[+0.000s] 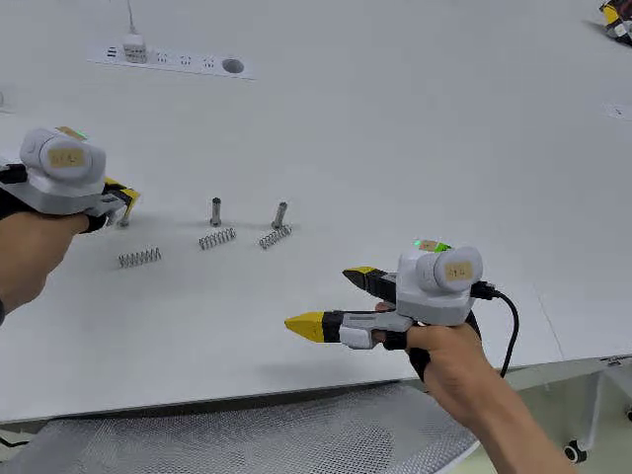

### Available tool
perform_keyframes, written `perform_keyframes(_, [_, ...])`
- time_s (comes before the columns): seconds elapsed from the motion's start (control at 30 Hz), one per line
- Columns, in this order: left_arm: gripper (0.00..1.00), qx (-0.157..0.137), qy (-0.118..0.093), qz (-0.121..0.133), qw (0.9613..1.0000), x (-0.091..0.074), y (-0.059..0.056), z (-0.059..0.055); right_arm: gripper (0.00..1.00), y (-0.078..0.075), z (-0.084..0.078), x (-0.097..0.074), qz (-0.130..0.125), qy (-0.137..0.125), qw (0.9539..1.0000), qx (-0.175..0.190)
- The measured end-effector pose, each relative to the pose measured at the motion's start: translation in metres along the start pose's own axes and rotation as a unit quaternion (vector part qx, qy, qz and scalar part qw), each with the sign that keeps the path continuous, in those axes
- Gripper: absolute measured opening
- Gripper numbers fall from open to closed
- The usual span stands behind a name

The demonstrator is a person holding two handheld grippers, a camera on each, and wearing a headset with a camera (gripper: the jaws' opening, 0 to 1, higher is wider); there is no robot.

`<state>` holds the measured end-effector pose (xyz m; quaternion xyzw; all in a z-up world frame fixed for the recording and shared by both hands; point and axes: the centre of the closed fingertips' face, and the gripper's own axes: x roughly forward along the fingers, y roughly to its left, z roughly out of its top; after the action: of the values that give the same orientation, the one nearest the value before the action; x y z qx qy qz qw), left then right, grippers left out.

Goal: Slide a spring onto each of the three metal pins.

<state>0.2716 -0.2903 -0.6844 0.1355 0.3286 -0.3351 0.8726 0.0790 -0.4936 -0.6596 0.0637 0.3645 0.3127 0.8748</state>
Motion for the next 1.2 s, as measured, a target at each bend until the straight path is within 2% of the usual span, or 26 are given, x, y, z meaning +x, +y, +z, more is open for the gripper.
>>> perform_keyframes(0.4, [0.07,-0.001,-0.001,0.001,1.0000,-0.007,-0.002,-0.007,0.83,0.001,-0.001,-0.001,-0.001,0.000,1.0000,0.001])
perform_keyframes(0.83, [0.08,0.007,-0.002,0.005,1.0000,-0.014,-0.007,-0.007,0.83,0.000,-0.001,-0.001,-0.002,0.000,1.0000,0.001])
perform_keyframes(1.0, [0.08,-0.019,-0.013,0.005,0.9997,-0.014,-0.005,-0.007,0.83,0.000,-0.001,-0.002,-0.003,-0.002,1.0000,0.002])
perform_keyframes(1.2, [0.08,-0.001,-0.016,0.006,0.9999,-0.014,-0.007,-0.005,0.83,0.000,-0.002,-0.002,-0.003,-0.002,1.0000,0.003])
